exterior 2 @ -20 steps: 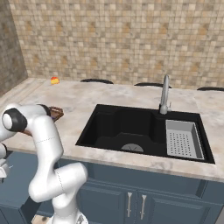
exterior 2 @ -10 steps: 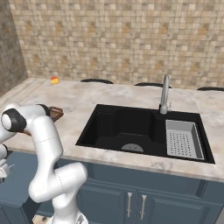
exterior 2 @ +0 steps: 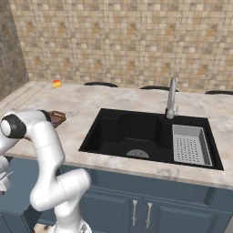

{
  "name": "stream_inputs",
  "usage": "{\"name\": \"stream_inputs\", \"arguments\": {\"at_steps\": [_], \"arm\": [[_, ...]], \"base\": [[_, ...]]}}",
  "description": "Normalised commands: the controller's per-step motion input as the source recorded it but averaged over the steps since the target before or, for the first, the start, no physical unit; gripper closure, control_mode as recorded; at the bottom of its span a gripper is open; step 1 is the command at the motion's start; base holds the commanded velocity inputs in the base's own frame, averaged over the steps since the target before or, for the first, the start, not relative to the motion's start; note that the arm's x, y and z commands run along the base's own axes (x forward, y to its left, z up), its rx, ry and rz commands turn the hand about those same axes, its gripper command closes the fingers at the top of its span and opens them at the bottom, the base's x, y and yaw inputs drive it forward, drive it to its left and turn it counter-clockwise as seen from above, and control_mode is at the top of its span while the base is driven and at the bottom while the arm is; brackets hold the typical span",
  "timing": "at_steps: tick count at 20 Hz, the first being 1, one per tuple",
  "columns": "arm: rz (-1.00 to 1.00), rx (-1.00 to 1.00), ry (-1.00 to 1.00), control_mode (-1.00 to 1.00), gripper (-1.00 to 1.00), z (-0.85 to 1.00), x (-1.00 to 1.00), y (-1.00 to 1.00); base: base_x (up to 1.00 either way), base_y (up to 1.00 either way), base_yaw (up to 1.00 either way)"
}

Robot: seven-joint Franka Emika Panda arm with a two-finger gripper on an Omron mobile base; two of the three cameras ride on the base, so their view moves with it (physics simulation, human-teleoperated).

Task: Open the drawer on the left and place the cutting tools on the cutting board.

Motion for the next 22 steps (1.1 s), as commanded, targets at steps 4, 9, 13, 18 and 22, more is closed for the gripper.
{"name": "stream_inputs", "arguments": {"at_steps": [4, 9, 13, 18, 22], "arm": [[0.0, 0.0, -0.04, -1.0, -1.0, -0.08, -0.22, 0.0], [0.0, 0.0, 0.0, -1.0, -1.0, 0.0, 0.0, 0.0], [0.0, 0.0, 0.0, -1.0, -1.0, -0.01, -0.11, 0.0], [0.01, 0.0, -0.07, -1.0, -1.0, -0.2, -0.97, -0.29], [0.0, 0.06, -0.11, -1.0, -1.0, 0.08, -0.14, -0.03]], "base": [[0.0, 0.0, 0.0], [0.0, 0.0, 0.0], [0.0, 0.0, 0.0], [0.0, 0.0, 0.0], [0.0, 0.0, 0.0]]}}
